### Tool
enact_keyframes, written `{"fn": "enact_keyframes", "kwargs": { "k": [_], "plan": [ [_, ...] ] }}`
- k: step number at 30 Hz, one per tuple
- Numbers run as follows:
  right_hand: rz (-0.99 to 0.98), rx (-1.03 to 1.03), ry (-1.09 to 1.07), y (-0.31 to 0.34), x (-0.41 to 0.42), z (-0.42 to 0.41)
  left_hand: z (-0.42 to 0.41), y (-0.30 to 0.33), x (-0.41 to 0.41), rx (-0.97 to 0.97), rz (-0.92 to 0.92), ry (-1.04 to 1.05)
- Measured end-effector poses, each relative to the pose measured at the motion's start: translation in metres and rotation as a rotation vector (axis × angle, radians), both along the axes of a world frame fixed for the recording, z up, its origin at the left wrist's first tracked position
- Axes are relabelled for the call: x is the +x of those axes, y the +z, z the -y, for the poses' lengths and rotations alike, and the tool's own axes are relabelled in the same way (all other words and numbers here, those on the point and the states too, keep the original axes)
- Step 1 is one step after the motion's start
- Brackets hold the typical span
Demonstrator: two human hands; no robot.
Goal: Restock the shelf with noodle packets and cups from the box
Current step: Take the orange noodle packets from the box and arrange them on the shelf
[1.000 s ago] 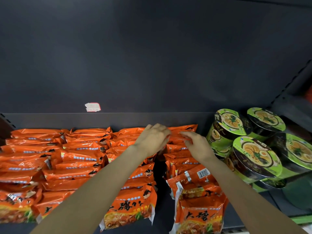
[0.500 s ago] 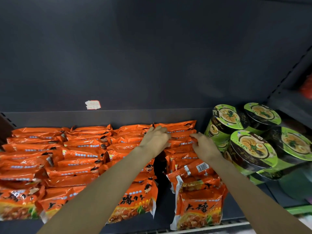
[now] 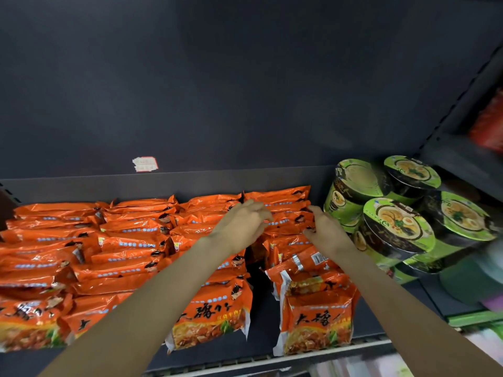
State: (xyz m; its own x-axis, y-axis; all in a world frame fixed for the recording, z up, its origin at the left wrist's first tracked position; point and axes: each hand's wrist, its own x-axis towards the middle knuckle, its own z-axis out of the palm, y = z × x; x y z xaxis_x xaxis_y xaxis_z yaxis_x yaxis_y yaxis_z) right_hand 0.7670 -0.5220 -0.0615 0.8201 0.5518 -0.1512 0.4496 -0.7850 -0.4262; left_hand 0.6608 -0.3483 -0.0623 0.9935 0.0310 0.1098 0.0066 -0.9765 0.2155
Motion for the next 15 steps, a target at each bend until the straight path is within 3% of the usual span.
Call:
{"fn": "enact_keyframes", "kwargs": {
  "k": [4, 15],
  "plan": [
    [-0.017, -0.009, -0.003, 0.001, -0.003, 0.005, 0.006, -0.007, 0.003, 0.078, -0.193, -0.027],
    [0.005, -0.033, 0.133, -0.007, -0.009, 0.008, -0.001, -0.002, -0.006, 0.217, -0.034, 0.247]
  ]
}}
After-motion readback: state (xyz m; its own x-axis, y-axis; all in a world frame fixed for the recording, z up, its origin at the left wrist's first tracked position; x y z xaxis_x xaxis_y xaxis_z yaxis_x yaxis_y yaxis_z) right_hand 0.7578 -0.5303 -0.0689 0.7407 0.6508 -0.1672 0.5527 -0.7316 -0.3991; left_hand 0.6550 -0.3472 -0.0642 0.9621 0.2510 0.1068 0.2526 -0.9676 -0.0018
